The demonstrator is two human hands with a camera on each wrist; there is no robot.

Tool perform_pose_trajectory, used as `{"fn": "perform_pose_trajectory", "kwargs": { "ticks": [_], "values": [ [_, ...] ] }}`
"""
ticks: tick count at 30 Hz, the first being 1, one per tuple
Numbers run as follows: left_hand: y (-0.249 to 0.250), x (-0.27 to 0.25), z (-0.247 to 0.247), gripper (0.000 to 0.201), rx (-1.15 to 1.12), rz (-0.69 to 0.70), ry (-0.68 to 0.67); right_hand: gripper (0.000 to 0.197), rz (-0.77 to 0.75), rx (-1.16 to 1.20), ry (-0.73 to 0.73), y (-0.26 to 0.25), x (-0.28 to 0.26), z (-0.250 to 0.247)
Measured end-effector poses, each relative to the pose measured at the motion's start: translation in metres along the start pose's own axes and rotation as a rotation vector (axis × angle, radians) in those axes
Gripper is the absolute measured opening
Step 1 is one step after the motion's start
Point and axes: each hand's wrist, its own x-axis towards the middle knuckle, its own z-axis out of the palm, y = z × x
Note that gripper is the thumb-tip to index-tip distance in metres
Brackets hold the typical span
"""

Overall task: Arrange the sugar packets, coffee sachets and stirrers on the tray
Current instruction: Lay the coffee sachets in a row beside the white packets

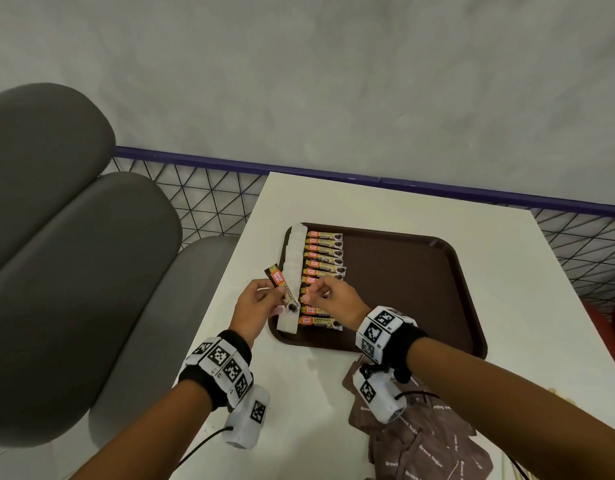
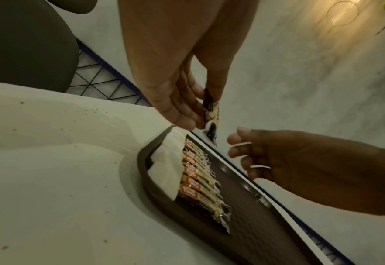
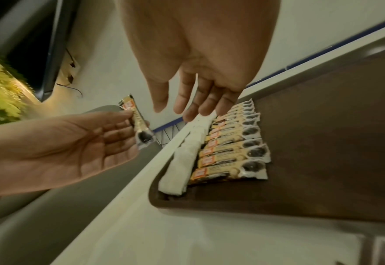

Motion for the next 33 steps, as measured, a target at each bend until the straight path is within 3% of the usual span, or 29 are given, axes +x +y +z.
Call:
{"fn": "perform_pose_trajectory", "kwargs": {
  "ticks": [4,8,12,15,22,26,30,33],
  "values": [
    [0.005,-0.007,0.009,0.009,-0.039,0.015,-0.046,0.013,0.011,0.079,-0.064,-0.004,-0.004,0.005],
    [0.007,-0.007,0.006,0.019,-0.059,0.057,0.002,0.012,0.004,0.093,-0.040,-0.002,-0.009,-0.004],
    [0.005,-0.005,0.000,0.010,0.027,0.063,-0.014,0.012,0.002,0.068,-0.026,0.006,-0.013,-0.014],
    [-0.003,-0.004,-0.001,0.016,0.091,0.050,-0.020,0.009,0.018,0.085,0.011,0.017,-0.014,-0.020],
    [-0.017,0.001,-0.018,0.010,0.162,0.034,0.038,0.013,0.163,-0.059,0.101,0.052,-0.025,-0.023],
    [-0.021,-0.001,-0.024,0.013,0.165,0.024,0.045,0.005,0.232,-0.093,0.109,0.063,-0.027,-0.012],
    [-0.025,-0.005,-0.028,0.013,0.190,0.011,0.035,0.024,0.277,-0.135,0.162,0.068,-0.026,-0.002],
    [-0.028,-0.008,-0.030,0.011,0.244,-0.002,0.023,0.022,0.285,-0.168,0.160,0.069,-0.026,0.001]
  ]
}}
